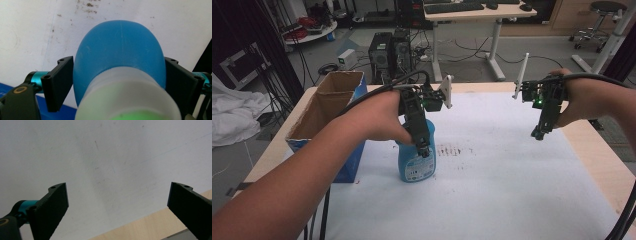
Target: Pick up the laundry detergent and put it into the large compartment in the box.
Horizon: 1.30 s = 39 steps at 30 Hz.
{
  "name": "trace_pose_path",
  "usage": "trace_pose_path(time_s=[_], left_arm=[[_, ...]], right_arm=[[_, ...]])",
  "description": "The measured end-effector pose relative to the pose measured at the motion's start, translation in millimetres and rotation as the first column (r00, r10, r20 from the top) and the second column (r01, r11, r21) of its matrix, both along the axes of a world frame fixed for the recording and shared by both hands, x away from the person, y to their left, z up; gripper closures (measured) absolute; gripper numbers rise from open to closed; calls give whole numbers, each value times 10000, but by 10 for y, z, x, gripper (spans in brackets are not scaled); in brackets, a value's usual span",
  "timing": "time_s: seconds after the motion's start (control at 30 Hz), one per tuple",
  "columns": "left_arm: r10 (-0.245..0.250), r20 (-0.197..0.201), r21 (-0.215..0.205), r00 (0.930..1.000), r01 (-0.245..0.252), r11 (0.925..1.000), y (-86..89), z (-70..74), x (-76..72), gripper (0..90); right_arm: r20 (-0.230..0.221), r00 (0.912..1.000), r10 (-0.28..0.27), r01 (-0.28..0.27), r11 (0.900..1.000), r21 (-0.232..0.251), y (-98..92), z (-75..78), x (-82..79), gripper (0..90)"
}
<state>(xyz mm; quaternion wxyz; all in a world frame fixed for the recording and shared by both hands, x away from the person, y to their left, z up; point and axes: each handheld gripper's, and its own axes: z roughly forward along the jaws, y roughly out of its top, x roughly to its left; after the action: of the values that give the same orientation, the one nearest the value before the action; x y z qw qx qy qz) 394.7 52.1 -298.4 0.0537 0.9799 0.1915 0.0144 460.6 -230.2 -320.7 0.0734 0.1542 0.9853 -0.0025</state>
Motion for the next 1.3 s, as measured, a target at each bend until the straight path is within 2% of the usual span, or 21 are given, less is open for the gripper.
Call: trace_pose_path(time_s=[0.03,0.53,0.8,1.07,1.17,1.3], left_arm=[[-7,-11,-4,10000,7,10000,-1,1,0,204],[29,-54,31,10000,-28,10000,-19,-13,-3,223],[4,-124,106,9999,-3,9999,-13,-10,-7,276],[106,143,206,9998,-109,9997,-11,-7,2,379],[154,163,217,9997,-158,9996,-11,-3,-3,381],[91,3,456,10000,-91,9989,1,25,-17,381]], right_arm=[[-2,10000,5,-5,10000,1,0,0,1,24],[1,10000,63,-63,10000,14,-1,-4,-2,24],[9,9999,133,-133,9999,-38,12,-9,-3,24],[51,9999,106,-106,9999,-20,6,-7,-6,24],[69,9998,170,-170,9998,-69,10,-8,-7,24],[63,9998,199,-198,9997,-123,24,-7,-12,24]])
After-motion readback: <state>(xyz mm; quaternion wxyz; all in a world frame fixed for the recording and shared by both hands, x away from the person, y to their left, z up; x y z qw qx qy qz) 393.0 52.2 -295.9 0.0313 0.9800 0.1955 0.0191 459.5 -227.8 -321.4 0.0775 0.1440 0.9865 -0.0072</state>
